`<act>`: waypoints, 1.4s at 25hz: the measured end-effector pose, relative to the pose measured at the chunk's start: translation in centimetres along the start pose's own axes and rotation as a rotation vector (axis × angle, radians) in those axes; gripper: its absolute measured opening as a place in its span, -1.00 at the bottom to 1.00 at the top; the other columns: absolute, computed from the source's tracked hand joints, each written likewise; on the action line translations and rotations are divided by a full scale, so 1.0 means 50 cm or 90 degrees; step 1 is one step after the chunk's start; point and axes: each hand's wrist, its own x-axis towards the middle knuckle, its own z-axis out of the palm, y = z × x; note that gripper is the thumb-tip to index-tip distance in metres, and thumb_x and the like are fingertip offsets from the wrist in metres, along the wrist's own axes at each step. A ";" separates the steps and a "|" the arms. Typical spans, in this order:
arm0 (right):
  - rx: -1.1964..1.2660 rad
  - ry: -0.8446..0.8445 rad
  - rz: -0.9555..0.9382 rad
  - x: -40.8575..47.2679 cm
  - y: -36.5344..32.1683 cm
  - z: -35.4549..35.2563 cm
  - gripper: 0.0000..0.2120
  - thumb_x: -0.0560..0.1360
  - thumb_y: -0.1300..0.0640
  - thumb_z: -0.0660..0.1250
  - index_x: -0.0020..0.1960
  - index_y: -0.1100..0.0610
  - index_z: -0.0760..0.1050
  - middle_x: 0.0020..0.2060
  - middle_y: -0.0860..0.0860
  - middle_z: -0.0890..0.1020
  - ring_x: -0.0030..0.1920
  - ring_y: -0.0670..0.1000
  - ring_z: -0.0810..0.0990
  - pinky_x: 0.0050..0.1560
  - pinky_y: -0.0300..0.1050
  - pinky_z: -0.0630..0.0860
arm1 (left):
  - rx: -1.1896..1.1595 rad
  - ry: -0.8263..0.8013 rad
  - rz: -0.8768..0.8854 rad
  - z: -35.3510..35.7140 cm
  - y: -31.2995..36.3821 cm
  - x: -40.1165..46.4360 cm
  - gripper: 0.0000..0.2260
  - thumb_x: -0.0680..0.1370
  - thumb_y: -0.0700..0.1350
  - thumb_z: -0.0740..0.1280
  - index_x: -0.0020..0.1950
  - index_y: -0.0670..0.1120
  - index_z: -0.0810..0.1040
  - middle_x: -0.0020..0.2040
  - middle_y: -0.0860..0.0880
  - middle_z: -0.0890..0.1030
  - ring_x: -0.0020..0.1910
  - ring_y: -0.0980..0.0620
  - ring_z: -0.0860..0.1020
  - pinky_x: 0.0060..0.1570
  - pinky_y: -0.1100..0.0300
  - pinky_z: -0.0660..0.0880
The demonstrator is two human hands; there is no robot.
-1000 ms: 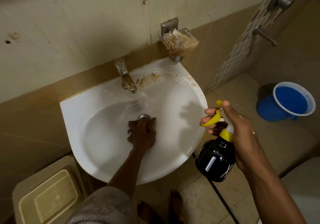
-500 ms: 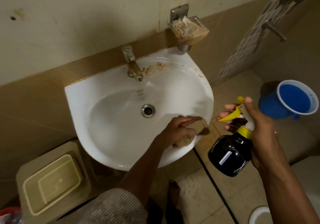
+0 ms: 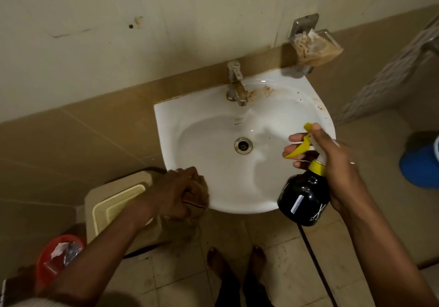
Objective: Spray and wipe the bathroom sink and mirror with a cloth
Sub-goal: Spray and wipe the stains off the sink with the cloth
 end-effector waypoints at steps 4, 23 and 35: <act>-0.179 -0.171 -0.015 -0.031 0.023 0.041 -0.68 0.68 0.07 0.28 -0.11 0.14 0.73 -0.21 0.17 0.76 -0.18 0.07 0.72 -0.08 0.00 0.61 | -0.060 0.144 -0.165 -0.034 -0.052 -0.091 -0.59 0.29 -0.19 0.56 -0.26 0.35 0.55 -0.06 0.24 0.44 -0.20 0.17 0.55 -0.24 0.30 0.48; -0.367 0.006 0.034 -0.097 0.114 0.026 -0.66 0.58 -0.11 0.36 -0.19 0.13 0.66 -0.38 0.07 0.71 -0.27 0.03 0.71 -0.22 -0.08 0.59 | -0.716 0.744 -0.260 0.015 0.081 0.097 -0.94 0.48 -0.28 0.38 -0.15 -0.14 0.55 -0.34 -0.15 0.46 -0.43 -0.06 0.45 -0.44 0.18 0.43; -0.337 0.185 0.013 -0.107 0.088 -0.082 -0.59 0.63 -0.08 0.32 -0.28 0.13 0.63 -0.41 0.11 0.68 -0.39 0.04 0.64 -0.31 -0.03 0.54 | -0.365 0.590 -0.564 0.079 0.062 0.225 -0.65 0.50 0.24 0.39 0.14 0.05 0.56 0.32 -0.24 0.35 0.27 -0.33 0.40 0.28 -0.26 0.44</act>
